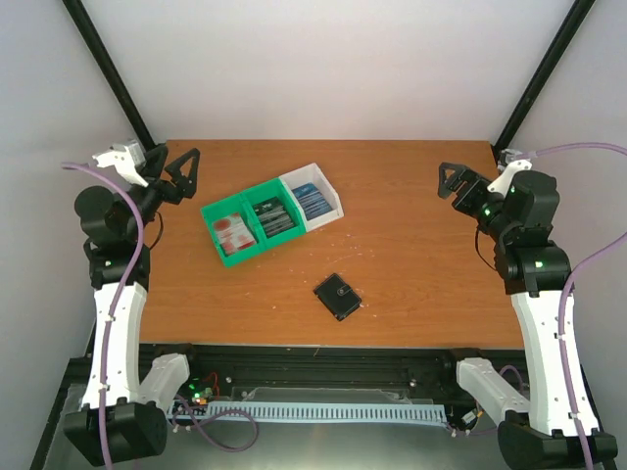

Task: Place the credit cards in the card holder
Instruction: Adjust the card holder at the center of the board.

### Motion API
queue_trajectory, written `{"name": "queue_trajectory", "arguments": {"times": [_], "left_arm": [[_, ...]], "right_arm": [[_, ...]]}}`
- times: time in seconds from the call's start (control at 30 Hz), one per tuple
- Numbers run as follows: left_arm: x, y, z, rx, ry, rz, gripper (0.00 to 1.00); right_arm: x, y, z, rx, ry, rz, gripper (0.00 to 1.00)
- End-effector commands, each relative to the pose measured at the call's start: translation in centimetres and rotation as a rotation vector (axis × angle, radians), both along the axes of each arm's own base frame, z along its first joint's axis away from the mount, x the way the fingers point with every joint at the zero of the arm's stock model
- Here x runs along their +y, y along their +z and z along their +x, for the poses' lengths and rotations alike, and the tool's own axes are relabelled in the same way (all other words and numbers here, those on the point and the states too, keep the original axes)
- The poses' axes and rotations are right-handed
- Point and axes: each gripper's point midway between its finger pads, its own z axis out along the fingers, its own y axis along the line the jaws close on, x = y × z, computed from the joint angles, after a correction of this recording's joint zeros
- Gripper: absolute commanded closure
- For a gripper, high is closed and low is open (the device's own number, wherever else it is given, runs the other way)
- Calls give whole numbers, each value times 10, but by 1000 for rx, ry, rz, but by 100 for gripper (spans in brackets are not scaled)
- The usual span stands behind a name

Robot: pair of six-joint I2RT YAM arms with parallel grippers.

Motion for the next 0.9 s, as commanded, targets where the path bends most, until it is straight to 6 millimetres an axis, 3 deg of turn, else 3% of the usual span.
{"name": "queue_trajectory", "arguments": {"times": [0.0, 0.23, 0.4, 0.53, 0.77, 0.87], "left_arm": [[-5, 21, -15, -92, -31, 13, 0], [-21, 23, -30, -129, -132, 21, 0], [-34, 17, -31, -126, -237, 40, 0], [-50, -9, -14, -2, -374, -3, 0], [-131, -80, 12, 279, -569, -55, 0], [-169, -117, 13, 423, -647, -76, 0]], "right_arm": [[-5, 2, -3, -17, -26, 22, 0], [-10, -21, -9, 14, -57, 33, 0], [12, -54, -16, 99, 81, 30, 0], [31, -99, -22, 208, 192, 69, 0], [35, -173, -28, 418, 172, 108, 3], [34, -207, -31, 533, 123, 74, 5]]}}
